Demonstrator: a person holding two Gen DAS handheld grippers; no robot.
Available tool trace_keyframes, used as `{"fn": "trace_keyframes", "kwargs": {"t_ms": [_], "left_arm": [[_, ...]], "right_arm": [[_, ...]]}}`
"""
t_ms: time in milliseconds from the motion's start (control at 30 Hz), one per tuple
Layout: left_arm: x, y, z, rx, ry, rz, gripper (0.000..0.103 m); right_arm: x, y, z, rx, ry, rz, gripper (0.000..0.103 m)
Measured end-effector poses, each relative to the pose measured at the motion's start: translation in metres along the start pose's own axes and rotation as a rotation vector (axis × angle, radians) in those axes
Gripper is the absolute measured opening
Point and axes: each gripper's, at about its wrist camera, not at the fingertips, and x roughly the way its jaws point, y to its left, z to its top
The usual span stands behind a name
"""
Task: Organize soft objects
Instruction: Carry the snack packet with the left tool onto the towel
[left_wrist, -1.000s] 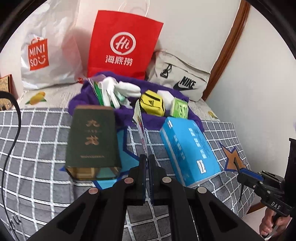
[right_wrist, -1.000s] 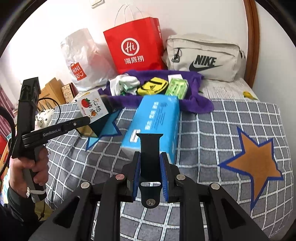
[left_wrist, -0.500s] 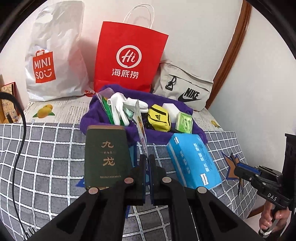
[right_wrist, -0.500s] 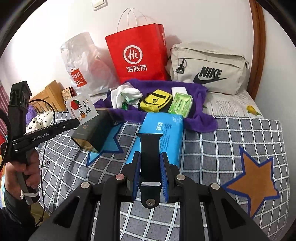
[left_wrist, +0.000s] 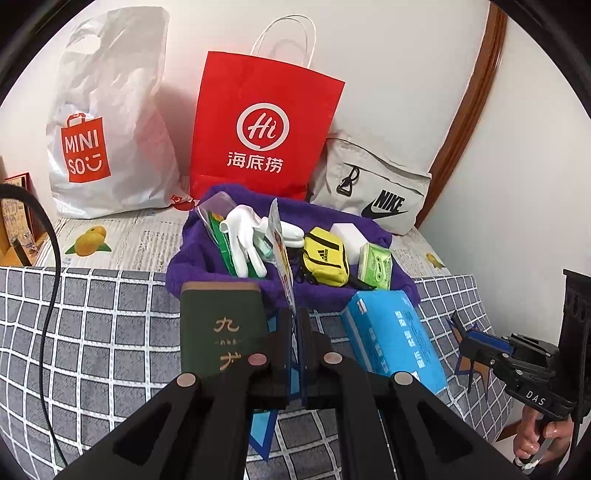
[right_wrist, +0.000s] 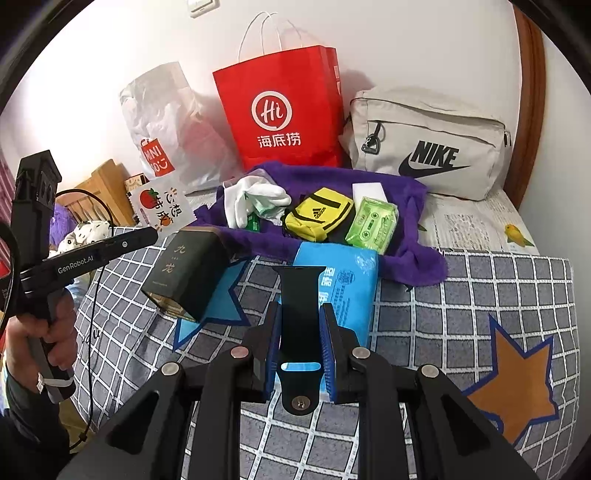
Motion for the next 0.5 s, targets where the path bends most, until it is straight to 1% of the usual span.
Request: {"fn": "trace_keyframes", "kwargs": {"t_ms": [267, 500], "left_arm": [[0.011, 0.008, 0.017, 0.001, -0.001, 0.008, 0.004], [0.026, 0.013, 0.034, 0.008, 0.006, -0.001, 0.004]], "right_arm": [[0.014, -0.003, 0.021, 0.000, -0.001, -0.008, 0.021], [0.030, -0.008, 0.040, -0.007, -0.006, -0.017, 0.020]]}}
